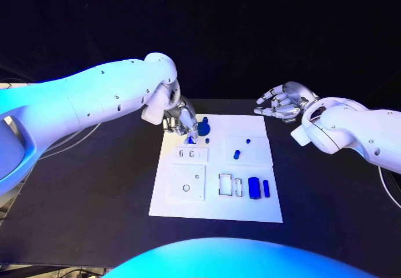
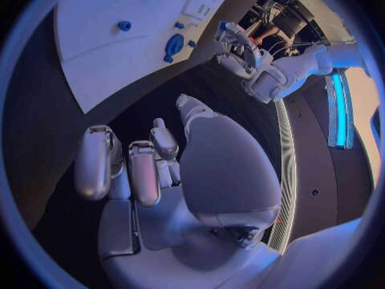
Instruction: Assemble the parts on the task board
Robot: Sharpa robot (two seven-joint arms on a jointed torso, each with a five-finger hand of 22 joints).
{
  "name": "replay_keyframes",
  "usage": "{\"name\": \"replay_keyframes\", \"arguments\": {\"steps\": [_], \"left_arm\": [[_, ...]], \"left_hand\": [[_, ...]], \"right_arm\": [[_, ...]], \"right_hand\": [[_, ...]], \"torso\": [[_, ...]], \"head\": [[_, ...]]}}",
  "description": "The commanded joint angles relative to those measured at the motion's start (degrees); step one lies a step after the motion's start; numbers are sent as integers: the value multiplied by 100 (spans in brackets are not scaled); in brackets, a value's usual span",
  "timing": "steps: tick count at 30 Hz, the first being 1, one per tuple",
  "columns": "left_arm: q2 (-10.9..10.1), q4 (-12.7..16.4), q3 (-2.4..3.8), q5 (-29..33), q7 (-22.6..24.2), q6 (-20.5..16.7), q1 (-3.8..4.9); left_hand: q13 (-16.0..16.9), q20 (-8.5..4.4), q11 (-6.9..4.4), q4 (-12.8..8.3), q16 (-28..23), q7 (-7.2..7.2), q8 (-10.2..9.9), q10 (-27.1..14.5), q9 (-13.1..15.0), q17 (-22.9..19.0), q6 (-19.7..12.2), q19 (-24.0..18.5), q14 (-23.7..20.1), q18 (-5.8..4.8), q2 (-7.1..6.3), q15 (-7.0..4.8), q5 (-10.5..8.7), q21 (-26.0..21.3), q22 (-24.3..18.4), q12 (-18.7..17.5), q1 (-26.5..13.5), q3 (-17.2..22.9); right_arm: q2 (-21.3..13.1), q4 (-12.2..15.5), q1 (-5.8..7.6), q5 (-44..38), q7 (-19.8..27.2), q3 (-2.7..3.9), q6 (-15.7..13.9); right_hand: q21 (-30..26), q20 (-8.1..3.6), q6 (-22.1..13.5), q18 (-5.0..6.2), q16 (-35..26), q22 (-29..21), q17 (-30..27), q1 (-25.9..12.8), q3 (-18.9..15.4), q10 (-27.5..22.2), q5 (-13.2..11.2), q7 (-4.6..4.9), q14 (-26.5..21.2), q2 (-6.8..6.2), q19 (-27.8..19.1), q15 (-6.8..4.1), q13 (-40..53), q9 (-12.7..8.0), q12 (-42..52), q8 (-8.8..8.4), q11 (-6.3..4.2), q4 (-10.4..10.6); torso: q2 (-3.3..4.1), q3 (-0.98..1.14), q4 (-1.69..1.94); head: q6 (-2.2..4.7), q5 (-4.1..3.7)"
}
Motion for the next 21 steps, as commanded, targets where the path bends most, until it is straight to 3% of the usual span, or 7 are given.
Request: {"name": "replay_keyframes", "arguments": {"steps": [1, 4, 14, 21], "left_arm": [[81, -83, -34, -2, -128, 602, 29], [184, -141, -80, 50, -180, 578, 45], [441, -333, -331, 135, -226, 511, 24], [539, -454, -399, 149, -227, 352, -26]], "left_hand": [[1, -8, 8, -1285, 36, -44, -27, -31, 14, 1430, 7, -43, 572, -47, 145, -26, 4, -16, 101, -6, 83, 1224], [28, -5, 12, -1292, 37, -39, -32, -25, 28, 1431, 0, -35, 572, -51, 173, -24, 3, -9, 115, 11, 76, 1211], [16, 5, 28, -1297, 36, -22, -29, -52, 96, 1429, -13, -36, 571, -52, 265, -13, 18, -7, 122, 9, 15, 1188], [5, 18, 41, -1305, 35, -11, 34, -86, 318, 1428, -77, -24, 570, -56, 420, 2, 13, 5, 151, 15, -172, 1198]], "right_arm": [[16, -2, -5, -16, 27, 0, 76], [29, -10, -5, -16, 27, 0, 71], [75, -17, -5, -16, 37, -1, 66], [77, -9, -5, -16, 38, 0, 63]], "right_hand": [[-20, 18, -40, 58, -27, 297, 551, -56, -26, -4, 27, 15, 289, 18, -24, 30, -7, -10, 20, -12, 0, -2], [-20, 18, -40, 58, -27, 297, 551, -56, -26, -4, 27, 15, 289, 18, -24, 30, -7, -10, 20, -12, 0, -2], [-14, 17, -41, 57, -31, 302, 546, -55, -26, -3, 31, 15, 287, 19, -20, 29, -8, -11, 24, -10, -1, -7], [-23, 17, -42, 59, -31, 296, 546, -52, -25, -3, 34, 14, 288, 20, -23, 29, -9, -12, 26, -10, -1, -10]], "torso": [[3, 3, 11], [9, -16, 26], [17, -18, 7], [12, -14, 14]], "head": [[1, -6], [1, -20], [1, 3], [1, -5]]}}
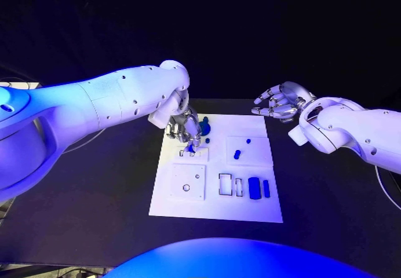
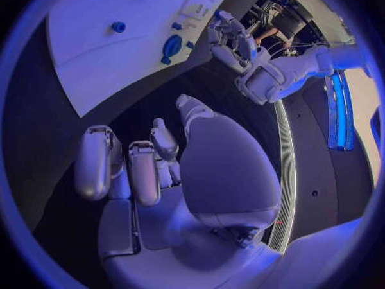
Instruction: Assemble the parts on the task board
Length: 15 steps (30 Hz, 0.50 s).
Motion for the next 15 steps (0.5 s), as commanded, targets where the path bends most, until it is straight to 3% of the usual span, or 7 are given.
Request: {"name": "replay_keyframes", "arguments": {"steps": [1, 8, 15], "left_arm": [[41, -37, -9, 72, -30, -63, -15], [94, -122, -24, 91, -30, -169, -55], [139, -161, -42, 102, -34, -189, -104]], "left_hand": [[1, 19, -11, -1263, 13, 6, 65, -39, 78, 1428, -56, -22, 570, -57, 191, 2, 33, 7, 156, 15, 44, 1244], [14, 14, -29, -1259, 26, -18, 157, -28, 343, 1449, -85, 5, 577, -65, 300, -11, 33, 26, 197, 37, -188, 1293], [28, 11, -34, -1272, 30, -23, 170, -20, 382, 1456, -89, 4, 579, -65, 308, -15, 39, 25, 197, 48, -215, 1304]], "right_arm": [[4, 10, -4, -16, 39, 0, 62], [-3, 24, -3, -16, 40, 0, 57], [-17, 38, -3, -16, 40, 1, 52]], "right_hand": [[-24, 17, -42, 59, -31, 298, 542, -52, -26, -3, 34, 14, 287, 20, -23, 29, -9, -6, 26, -10, -1, -9], [-28, 17, -43, 59, -29, 295, 545, -50, -25, -2, 36, 14, 288, 19, -24, 28, -8, -6, 28, -10, -1, -12], [-28, 17, -43, 59, -29, 295, 545, -50, -25, -2, 36, 14, 288, 19, -24, 28, -8, -6, 28, -10, -1, -12]], "torso": [[0, 3, 1], [-3, 6, 0], [2, 4, 1]], "head": [[1, 1], [1, 1], [1, -2]]}}
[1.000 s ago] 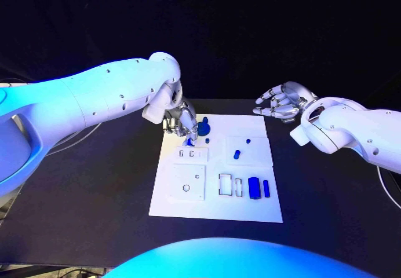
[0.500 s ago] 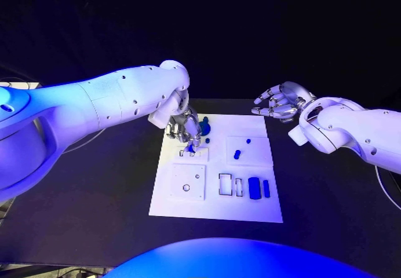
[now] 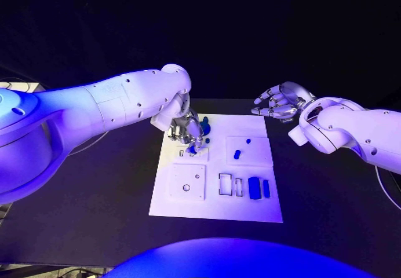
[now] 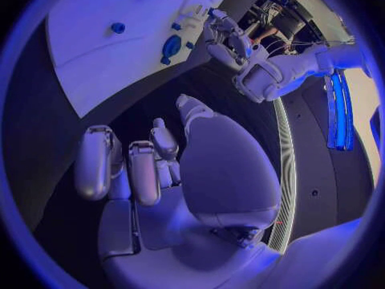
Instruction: Assemble the parts on the task board
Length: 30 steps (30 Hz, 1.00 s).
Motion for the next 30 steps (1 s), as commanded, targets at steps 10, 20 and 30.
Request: {"name": "replay_keyframes", "arguments": {"steps": [10, 20, 30], "left_arm": [[32, 33, -34, -208, 4, -210, -73], [-10, 66, -59, -388, 20, -472, -137], [-26, 28, -73, -416, 23, -584, -190]], "left_hand": [[17, 7, -42, -1280, 36, -32, 54, -10, 73, 1466, -3, 14, 582, -68, 88, -22, 30, 33, 212, 37, -28, 1331], [51, 2, -54, -1290, 44, -47, 77, 18, 148, 1479, 12, 33, 586, -74, 110, -32, 46, 48, 241, 64, -95, 1359], [47, -4, -65, -1277, 47, -61, 100, 28, 216, 1484, 34, 43, 588, -77, 137, -41, 47, 55, 254, 65, -167, 1383]], "right_arm": [[-17, 29, -2, -16, 42, 1, 56], [-29, 43, -2, -16, 44, 1, 60], [-38, 51, -2, -16, 45, 1, 62]], "right_hand": [[-29, 16, -43, 60, -31, 296, 544, -45, -24, -5, 39, 14, 288, 19, -24, 28, -12, -7, 26, -9, -2, -15], [-24, 16, -44, 58, -31, 300, 545, -37, -21, 1, 46, 13, 289, 18, -21, 28, -7, -9, 34, -8, -2, -19], [-24, 16, -44, 58, -31, 300, 545, -37, -21, 1, 46, 13, 289, 18, -21, 28, -7, -9, 34, -8, -2, -19]], "torso": [[-8, 0, 9], [-9, -6, 8], [-7, -2, 6]], "head": [[1, -18], [1, -14], [1, -14]]}}
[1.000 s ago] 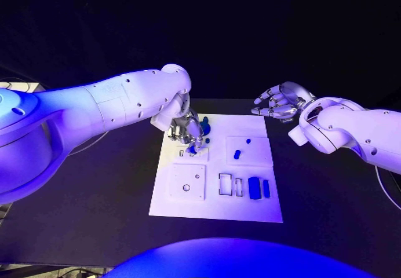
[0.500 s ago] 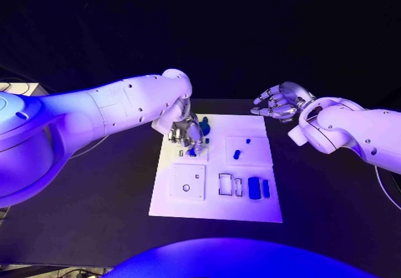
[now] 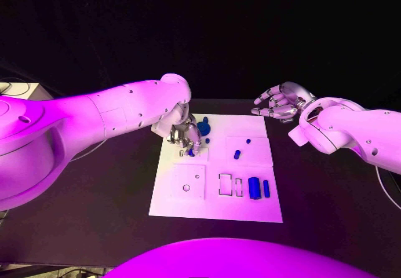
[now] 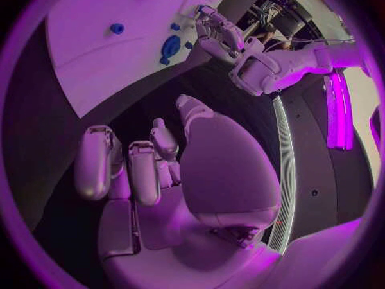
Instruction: Assemble the parts on the task board
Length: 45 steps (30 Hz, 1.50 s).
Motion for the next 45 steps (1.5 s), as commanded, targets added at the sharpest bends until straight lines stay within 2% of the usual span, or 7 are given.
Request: {"name": "replay_keyframes", "arguments": {"steps": [1, 13, 29, 45], "left_arm": [[-4, -8, -2, -70, 24, -113, -8], [-18, -20, -7, -107, 35, -220, -54], [-83, 27, -6, -135, 41, -188, -61], [-198, 258, -7, -216, 56, -491, -61]], "left_hand": [[-8, -4, -42, -1277, 25, -76, 35, 3, 4, 1484, 48, 43, 588, -78, 18, -40, 15, 28, 256, 15, -45, 1383], [-7, -8, -50, -1243, 34, -87, 49, 16, 53, 1499, 64, 46, 593, -79, 38, -46, -1, 30, 261, 19, -107, 1380], [-53, -18, -70, -1271, 40, -108, 62, 1, 128, 1510, 82, 42, 596, -77, 66, -62, 33, 26, 255, -11, -164, 1450], [-99, -24, -74, -1292, 40, -111, 60, -13, 159, 1510, 91, 26, 596, -71, 50, -67, 38, 14, 232, -41, -197, 1471]], "right_arm": [[-5, 12, -3, -17, 43, 1, 62], [-9, 16, -3, -18, 44, 1, 68], [-22, 19, -3, -18, 40, 1, 83], [-46, 35, -3, -18, 41, 1, 83]], "right_hand": [[-24, 16, -44, 58, -30, 301, 546, -37, -21, 1, 11, 14, 289, 18, -21, 28, 0, -9, 34, -8, -2, -19], [-24, 16, -44, 58, -30, 301, 546, -37, -21, 1, 11, 14, 289, 18, -21, 28, 0, -9, 34, -8, -2, -19], [-24, 16, -44, 58, -30, 301, 546, -37, -21, 1, 11, 14, 289, 18, -21, 28, 0, -9, 34, -8, -2, -19], [-31, 15, -41, 59, -32, 300, 546, -29, -20, 0, 19, 13, 289, 13, -21, 27, -6, -12, 37, -4, -3, -20]], "torso": [[1, 1, 0], [1, 4, -3], [-1, 6, -1], [2, 5, 1]], "head": [[1, -2], [1, 1], [1, -12], [1, -35]]}}
